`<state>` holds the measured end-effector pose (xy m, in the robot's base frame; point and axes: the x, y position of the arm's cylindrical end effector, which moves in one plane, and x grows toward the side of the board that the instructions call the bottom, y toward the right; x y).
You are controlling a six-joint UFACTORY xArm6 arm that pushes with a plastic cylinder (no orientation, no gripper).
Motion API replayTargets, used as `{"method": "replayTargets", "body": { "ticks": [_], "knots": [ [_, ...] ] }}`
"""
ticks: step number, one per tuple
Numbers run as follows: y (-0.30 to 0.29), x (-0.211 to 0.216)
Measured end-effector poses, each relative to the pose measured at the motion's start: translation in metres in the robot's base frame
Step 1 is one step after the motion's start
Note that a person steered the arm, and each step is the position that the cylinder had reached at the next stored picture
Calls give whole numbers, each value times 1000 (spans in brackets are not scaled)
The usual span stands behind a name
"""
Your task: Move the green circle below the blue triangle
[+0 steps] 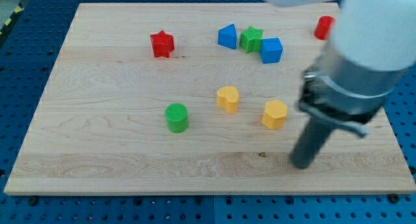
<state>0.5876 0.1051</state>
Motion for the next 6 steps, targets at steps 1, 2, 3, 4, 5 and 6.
{"method": "replayTargets", "body": {
  "ticks": [1,2,3,4,5,6],
  "knots": [
    [-86,-1],
    [-167,-10],
    [-172,-10],
    [-163,-41],
    [-148,-67],
    [-131,-74]
  ]
}}
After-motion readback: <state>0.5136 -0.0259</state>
